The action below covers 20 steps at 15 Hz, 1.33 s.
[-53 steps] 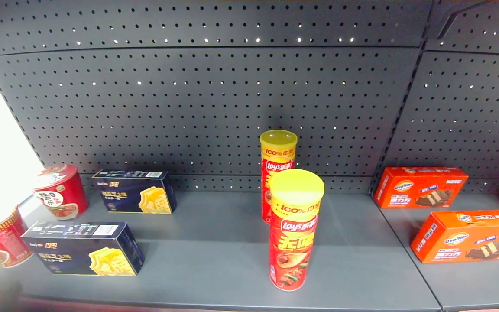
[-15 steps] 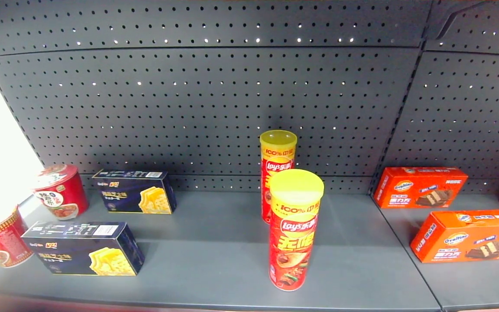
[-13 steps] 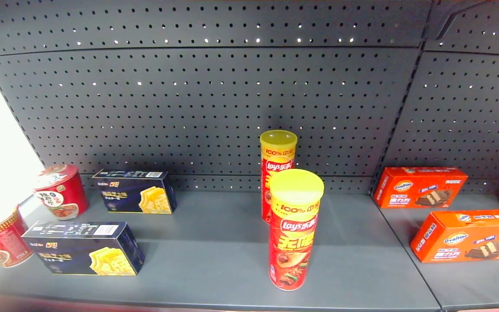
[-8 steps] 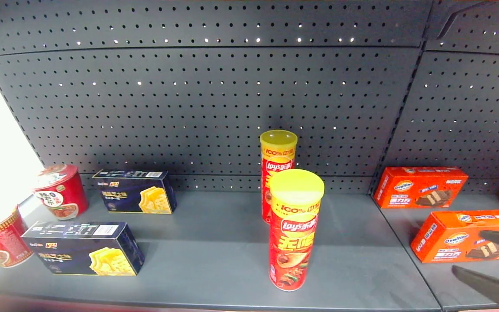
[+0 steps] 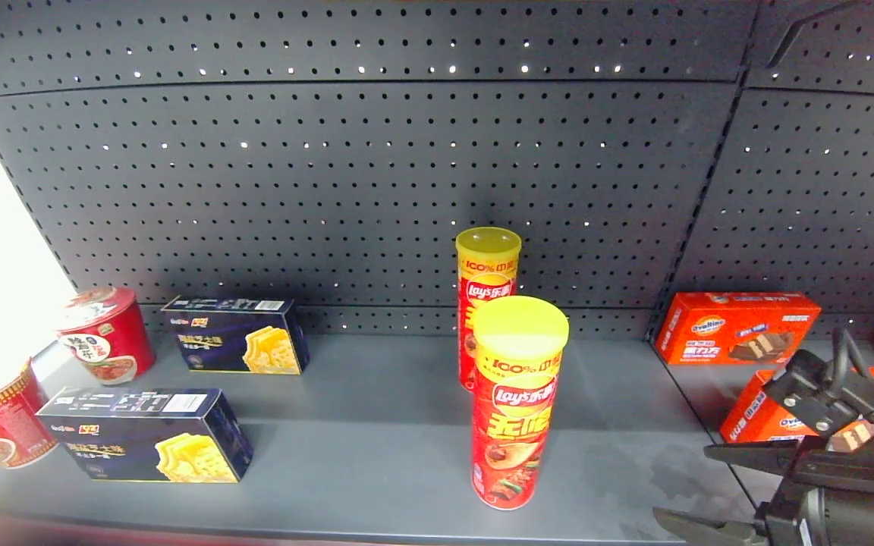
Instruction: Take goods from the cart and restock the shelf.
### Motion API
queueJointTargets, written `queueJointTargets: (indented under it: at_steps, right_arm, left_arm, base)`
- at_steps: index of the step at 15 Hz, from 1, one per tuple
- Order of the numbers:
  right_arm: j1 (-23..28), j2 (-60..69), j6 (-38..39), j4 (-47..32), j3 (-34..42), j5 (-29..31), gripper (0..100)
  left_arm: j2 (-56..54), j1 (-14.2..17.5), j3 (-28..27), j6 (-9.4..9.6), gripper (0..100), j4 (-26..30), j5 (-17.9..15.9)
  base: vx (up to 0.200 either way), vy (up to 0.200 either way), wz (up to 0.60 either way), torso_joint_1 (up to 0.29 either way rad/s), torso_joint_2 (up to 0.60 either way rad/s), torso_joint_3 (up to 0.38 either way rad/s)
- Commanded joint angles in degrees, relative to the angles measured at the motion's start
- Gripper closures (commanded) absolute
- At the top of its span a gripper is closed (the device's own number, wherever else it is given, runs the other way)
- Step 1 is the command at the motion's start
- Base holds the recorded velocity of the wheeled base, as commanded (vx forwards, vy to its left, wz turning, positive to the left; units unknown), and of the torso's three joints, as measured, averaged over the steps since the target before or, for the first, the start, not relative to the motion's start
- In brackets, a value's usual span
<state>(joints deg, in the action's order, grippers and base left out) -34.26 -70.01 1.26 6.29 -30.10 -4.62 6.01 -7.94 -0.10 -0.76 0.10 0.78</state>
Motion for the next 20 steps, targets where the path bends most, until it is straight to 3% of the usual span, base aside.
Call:
queueJointTargets:
  at_steps: [1,6,20]
  right_arm:
    - [-0.8,-6.2,0.1,0.7,-2.2,0.0,0]
    - [-1.5,-13.8,0.1,4.7,-6.1,0.2,0]
    - [-3.6,-23.9,0.1,6.5,-14.2,0.2,0]
  left_arm:
    - [0.1,-0.1,-0.1,-0.04,0,0.0,0.0]
    - [0.4,0.0,-0.1,-0.12,0,0.0,0.0]
    - [0.5,-0.1,-0.1,-0.3,0,0.0,0.0]
  base:
    - [0.0,0.0,0.0,0.0,0.0,0.0]
    - [0.0,0.0,0.0,0.0,0.0,0.0]
    - [0.0,0.0,0.0,0.0,0.0,0.0]
